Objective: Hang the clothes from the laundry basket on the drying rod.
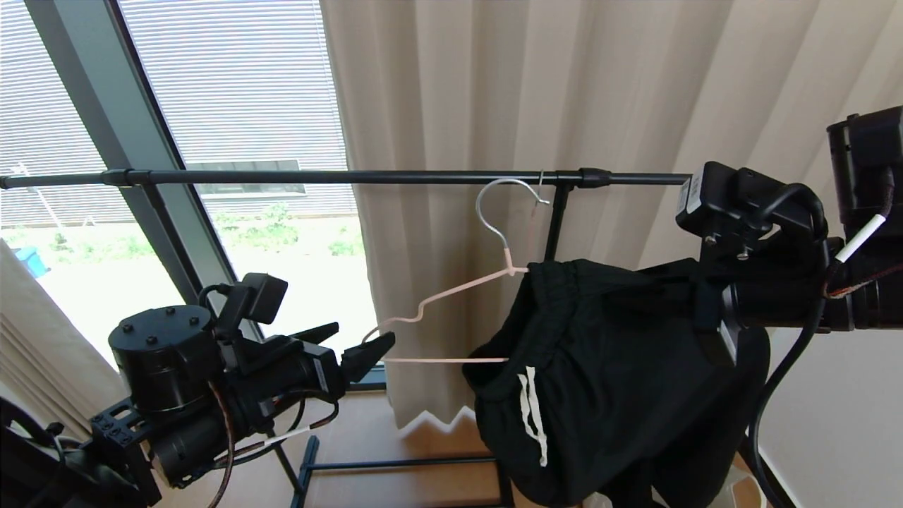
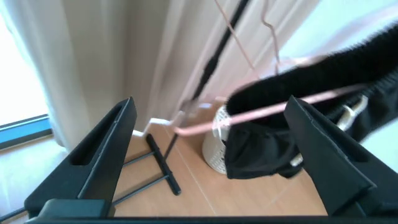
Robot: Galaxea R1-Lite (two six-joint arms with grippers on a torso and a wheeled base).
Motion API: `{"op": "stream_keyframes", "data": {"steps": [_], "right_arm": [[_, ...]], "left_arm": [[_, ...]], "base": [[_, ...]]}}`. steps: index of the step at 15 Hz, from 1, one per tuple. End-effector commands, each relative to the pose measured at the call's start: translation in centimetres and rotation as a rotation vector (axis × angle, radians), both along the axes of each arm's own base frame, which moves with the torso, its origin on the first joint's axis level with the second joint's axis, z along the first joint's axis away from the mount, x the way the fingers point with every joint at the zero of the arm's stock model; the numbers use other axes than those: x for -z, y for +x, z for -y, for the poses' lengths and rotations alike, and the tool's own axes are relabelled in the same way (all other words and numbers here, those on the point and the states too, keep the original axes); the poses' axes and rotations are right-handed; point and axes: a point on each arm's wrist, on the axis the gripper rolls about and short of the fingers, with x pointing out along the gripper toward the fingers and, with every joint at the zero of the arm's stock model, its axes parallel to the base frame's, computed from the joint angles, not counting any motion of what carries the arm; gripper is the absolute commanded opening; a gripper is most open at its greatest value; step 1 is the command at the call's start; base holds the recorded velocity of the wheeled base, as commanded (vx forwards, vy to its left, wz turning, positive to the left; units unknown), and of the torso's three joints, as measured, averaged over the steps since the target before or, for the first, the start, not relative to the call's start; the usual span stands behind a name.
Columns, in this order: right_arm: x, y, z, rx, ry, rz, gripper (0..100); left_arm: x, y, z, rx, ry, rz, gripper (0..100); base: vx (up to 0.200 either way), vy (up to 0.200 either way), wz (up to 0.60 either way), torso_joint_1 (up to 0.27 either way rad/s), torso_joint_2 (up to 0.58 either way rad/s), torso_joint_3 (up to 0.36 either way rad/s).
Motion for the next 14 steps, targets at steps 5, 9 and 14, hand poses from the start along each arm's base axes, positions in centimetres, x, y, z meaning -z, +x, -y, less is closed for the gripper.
{"op": "stream_keyframes", "data": {"steps": [5,9,14], "right_arm": [[-0.7,-0.2,0.1,0.027,0.043,-0.002,0],[-1.1,-0.2,0.1,0.076,0.077,-0.012,0],[-1.0,-0.5,-0.5,0.069,0.111,-0.021,0]], "left_arm": [[0.5,-2.5,0.2,0.16,0.012,-0.032,100],[1.5,-3.2,0.6,0.201,0.106,-0.017,100],[3.1,-1.9,1.5,0.171,0.128,-0.067,100]], "base": [[0.0,0.0,0.0,0.0,0.0,0.0],[0.0,0.0,0.0,0.0,0.0,0.0],[0.0,0.0,0.0,0.0,0.0,0.0]]}}
